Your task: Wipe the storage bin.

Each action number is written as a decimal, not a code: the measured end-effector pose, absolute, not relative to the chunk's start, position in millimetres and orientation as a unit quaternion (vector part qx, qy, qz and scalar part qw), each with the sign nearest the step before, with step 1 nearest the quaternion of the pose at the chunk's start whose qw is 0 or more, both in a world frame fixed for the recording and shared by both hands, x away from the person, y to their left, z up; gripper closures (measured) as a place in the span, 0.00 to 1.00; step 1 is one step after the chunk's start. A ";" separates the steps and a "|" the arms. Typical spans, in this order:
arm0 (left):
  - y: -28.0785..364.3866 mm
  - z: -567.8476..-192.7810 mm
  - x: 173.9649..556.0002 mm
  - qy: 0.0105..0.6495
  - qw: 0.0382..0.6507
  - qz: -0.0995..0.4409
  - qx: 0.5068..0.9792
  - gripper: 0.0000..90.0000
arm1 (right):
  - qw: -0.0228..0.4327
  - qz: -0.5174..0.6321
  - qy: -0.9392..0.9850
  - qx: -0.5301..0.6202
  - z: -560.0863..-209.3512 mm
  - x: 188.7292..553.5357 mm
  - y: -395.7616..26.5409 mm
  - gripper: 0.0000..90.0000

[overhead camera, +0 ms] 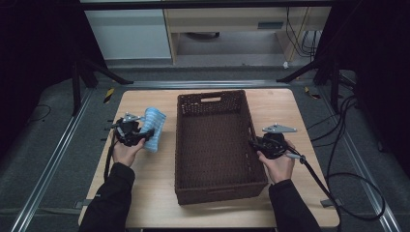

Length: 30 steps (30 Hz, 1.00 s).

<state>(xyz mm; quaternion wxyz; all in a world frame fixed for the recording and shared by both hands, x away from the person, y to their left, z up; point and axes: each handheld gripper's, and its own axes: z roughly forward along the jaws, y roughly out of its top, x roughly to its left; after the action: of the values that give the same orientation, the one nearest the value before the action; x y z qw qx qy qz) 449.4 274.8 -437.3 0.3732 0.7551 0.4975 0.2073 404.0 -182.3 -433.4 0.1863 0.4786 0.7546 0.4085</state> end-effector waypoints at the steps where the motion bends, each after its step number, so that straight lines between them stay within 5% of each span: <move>1: 272.9 -437.5 451.7 0.497 0.372 0.204 0.757 0.71 | 0.187 0.408 0.755 0.478 -433.3 403.9 -182.1 0.78; 30: 251.3 -479.9 493.1 0.494 0.327 0.188 0.784 0.72 | 0.173 0.420 0.768 0.452 -434.0 411.3 -175.6 0.77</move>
<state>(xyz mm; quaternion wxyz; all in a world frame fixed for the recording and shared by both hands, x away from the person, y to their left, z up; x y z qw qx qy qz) 493.1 251.3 -479.9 0.3268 0.7835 0.4939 0.1880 411.3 -175.6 -434.0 0.1732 0.4521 0.7678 0.4196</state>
